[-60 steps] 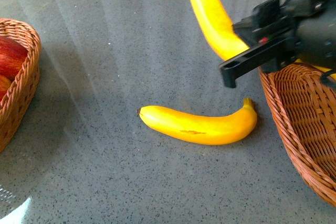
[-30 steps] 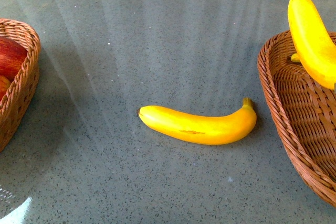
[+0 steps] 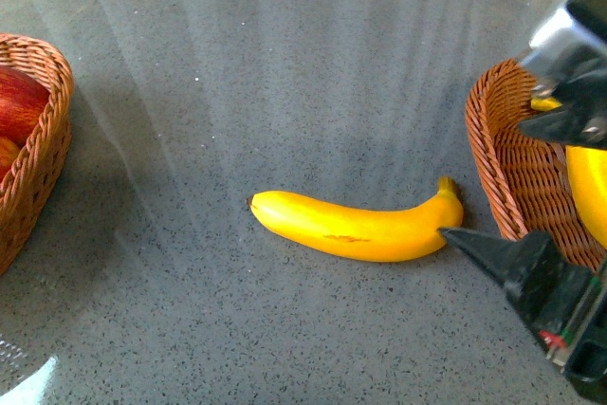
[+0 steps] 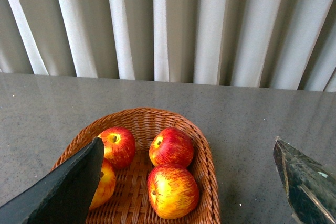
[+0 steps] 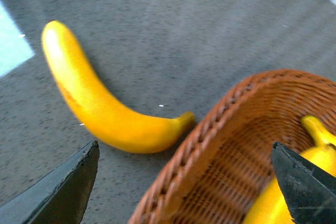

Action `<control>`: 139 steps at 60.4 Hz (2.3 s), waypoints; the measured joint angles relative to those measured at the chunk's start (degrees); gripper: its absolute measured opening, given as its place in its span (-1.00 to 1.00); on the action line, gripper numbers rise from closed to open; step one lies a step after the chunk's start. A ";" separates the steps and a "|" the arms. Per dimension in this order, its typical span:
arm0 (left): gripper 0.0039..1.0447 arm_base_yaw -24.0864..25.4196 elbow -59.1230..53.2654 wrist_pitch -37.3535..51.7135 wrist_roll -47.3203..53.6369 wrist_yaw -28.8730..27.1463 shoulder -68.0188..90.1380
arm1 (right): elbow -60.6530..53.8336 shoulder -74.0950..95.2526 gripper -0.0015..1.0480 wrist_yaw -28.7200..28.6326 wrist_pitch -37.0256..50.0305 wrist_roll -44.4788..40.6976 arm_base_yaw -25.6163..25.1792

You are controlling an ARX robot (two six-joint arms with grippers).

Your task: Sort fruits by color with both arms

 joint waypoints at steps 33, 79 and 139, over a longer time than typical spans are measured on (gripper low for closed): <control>0.83 0.00 0.00 0.00 -0.02 0.00 0.00 | 15.41 24.30 0.82 -7.39 -2.62 -6.08 3.72; 0.83 0.00 0.00 0.00 -0.02 0.00 0.00 | 19.12 33.18 -0.29 -5.55 -0.63 -9.35 4.74; 0.83 0.00 0.00 0.00 -0.02 0.00 0.00 | 7.08 4.72 -0.33 9.81 13.31 -0.37 -11.21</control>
